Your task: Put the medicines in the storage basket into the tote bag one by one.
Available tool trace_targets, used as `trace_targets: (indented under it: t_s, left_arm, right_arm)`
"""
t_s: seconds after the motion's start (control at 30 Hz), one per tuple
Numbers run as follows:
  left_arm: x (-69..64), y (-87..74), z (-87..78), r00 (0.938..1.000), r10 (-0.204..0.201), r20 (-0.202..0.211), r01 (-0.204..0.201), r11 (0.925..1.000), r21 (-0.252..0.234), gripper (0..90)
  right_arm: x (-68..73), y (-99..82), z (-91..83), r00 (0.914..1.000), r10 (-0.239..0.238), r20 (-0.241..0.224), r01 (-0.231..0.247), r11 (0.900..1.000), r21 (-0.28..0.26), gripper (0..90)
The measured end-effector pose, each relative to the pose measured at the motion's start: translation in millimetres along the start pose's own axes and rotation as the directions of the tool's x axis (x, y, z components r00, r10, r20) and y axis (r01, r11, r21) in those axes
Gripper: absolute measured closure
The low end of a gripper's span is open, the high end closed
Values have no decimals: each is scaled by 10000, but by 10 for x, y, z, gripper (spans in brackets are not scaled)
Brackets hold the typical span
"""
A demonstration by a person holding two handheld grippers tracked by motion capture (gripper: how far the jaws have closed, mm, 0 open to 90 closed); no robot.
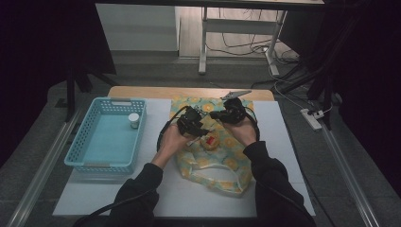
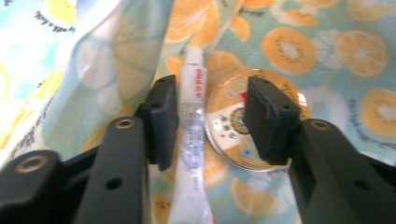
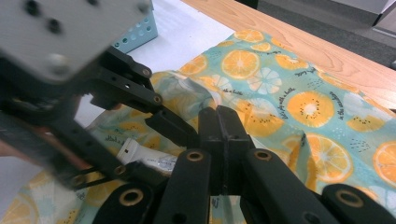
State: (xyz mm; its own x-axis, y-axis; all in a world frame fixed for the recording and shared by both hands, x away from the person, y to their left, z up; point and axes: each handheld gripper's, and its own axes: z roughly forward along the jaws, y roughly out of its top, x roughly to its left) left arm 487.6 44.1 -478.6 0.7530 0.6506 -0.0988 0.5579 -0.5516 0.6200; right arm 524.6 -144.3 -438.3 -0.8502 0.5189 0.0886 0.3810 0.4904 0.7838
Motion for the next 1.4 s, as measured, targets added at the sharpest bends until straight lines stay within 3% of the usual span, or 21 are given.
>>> trace_targets:
  t_s: [0.23,0.33,0.53,0.77,1.1,1.4]
  left_arm:
    - [-18,-9,-177,9971,-6,762,31,9995,-330,341]
    - [-6,-33,-257,9938,-208,1093,265,9983,-510,275]
    - [-5,-100,-374,9963,-205,833,232,9992,-318,149]
    - [87,-214,-554,9927,-222,1189,314,9966,-767,51]
    - [177,-381,-833,9976,-230,653,298,9942,-1037,25]
    - [367,-590,-1054,9948,-652,781,760,9866,-1444,26]
  right_arm:
    - [7,-1,-5,10000,-49,-35,49,10000,0,900]
    - [12,-3,-6,10000,-67,-25,67,10000,-7,900]
    - [17,-7,-3,10000,-57,-48,58,10000,14,900]
    - [24,-13,7,10000,-53,-64,53,10000,41,900]
    - [33,-11,-3,9999,-46,-110,46,10000,-7,900]
    - [30,-18,-14,9999,-31,-125,31,10000,-4,900]
